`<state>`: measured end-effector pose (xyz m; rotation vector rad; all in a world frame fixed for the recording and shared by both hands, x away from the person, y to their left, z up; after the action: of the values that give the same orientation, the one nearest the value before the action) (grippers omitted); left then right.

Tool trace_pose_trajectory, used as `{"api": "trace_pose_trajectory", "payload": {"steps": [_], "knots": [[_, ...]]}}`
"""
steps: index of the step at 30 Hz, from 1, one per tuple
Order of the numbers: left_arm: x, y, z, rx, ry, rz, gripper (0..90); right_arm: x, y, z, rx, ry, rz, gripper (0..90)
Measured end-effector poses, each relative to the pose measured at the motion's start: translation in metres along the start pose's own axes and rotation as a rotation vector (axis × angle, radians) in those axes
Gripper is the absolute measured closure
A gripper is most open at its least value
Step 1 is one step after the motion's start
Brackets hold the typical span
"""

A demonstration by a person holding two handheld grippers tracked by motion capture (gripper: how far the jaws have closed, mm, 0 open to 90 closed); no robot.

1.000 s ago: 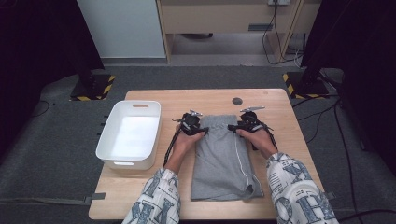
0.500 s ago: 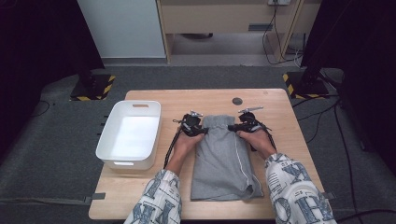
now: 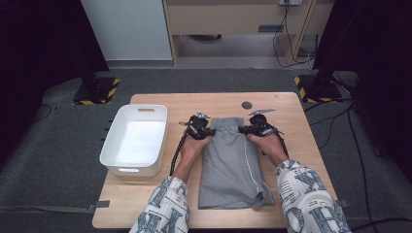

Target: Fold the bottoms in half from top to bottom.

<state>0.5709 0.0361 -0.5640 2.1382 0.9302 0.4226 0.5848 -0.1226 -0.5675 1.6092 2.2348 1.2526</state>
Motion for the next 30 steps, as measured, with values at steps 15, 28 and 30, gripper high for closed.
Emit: {"api": "trace_pose_trajectory", "payload": {"steps": [15,28,30], "knots": [[0.002,0.033,-0.026,-0.088,0.038,0.021,79.6,0.014,0.032,-0.028,-0.079,0.021,-0.032,82.8],[0.004,0.06,-0.037,-0.132,0.049,0.031,79.6,0.018,0.057,-0.045,-0.121,0.016,-0.044,82.9],[0.004,0.064,-0.038,-0.135,0.049,0.036,79.6,0.017,0.061,-0.048,-0.129,0.015,-0.043,82.9]]}}
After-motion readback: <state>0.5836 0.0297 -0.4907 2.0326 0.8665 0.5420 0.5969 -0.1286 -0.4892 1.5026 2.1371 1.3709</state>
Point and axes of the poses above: each handheld gripper's, and its own axes: z roughly forward along the jaws, y roughly out of its top, x roughly to its left, the point moved 9 cm from there along z, roughly forward along the jaws, and after that the axes turned 12 degrees about z, right-handed, at the moved point
